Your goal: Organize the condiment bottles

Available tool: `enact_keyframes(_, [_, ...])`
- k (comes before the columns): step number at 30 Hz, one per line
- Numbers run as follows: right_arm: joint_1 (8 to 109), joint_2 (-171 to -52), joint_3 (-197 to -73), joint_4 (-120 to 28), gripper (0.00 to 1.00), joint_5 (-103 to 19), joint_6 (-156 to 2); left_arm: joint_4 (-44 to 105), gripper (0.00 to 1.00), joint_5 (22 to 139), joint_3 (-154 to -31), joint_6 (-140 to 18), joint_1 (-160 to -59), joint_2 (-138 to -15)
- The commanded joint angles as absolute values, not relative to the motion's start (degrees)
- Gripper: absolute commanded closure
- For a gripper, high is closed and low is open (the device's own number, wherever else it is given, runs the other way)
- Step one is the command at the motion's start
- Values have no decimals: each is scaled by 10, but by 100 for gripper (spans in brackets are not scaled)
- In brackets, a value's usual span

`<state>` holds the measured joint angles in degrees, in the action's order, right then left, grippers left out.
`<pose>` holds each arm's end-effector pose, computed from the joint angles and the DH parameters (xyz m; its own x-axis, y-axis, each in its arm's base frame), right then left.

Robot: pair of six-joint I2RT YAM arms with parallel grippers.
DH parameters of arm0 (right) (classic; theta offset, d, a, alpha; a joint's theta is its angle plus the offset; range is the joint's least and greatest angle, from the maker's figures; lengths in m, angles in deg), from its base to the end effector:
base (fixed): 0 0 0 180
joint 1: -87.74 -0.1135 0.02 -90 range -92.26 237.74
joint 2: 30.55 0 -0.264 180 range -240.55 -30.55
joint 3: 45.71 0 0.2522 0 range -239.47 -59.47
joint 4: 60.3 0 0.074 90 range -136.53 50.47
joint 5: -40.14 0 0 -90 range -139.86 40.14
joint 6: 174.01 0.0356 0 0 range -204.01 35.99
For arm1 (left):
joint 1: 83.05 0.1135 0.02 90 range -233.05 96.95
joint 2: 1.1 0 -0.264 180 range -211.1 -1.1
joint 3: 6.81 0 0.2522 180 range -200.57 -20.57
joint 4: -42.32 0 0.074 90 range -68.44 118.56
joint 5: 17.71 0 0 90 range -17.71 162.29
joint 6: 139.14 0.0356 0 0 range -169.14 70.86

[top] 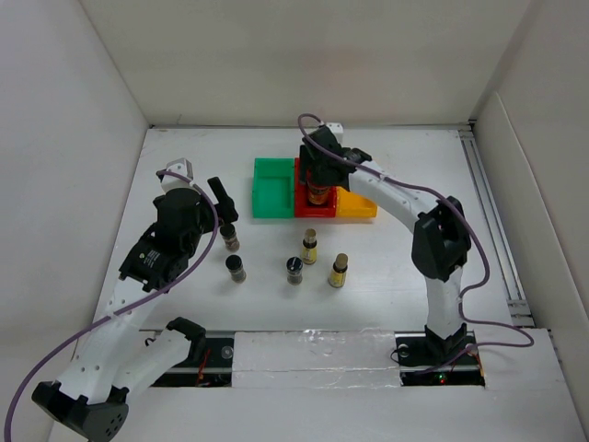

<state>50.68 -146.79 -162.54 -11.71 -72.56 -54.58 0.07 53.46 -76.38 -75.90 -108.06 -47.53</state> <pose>0.3757 0.2665 0.2735 -0.6884 0.0481 -0.7237 -0.0134 0.9968 0.0790 0.1605 -0.0622 0.3686 -0.3206 -0.3207 -0.8913 -0.0231 0.9433 -0.3311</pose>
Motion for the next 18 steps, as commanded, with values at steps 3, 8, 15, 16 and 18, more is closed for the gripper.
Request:
enact_keyframes(3, [503, -1402, -1620, -149, 10, -735, -536, 19, 1, 535, -758, -751, -1078, -467])
enact_keyframes(8, [503, -1332, -1579, -157, 7, -733, -549, 18, 1, 532, -758, -751, -1078, -464])
enact_keyframes(15, [485, -1219, -1511, -145, 0, -709, -592, 13, 1, 517, -759, -757, -1078, -460])
enact_keyframes(16, [478, -1206, -1504, -140, 0, -709, -601, 11, 1, 515, -760, -759, -1078, -459])
enact_keyframes(18, [471, -1170, -1484, -119, 0, -705, -608, 7, 1, 505, -760, -761, -1078, -459])
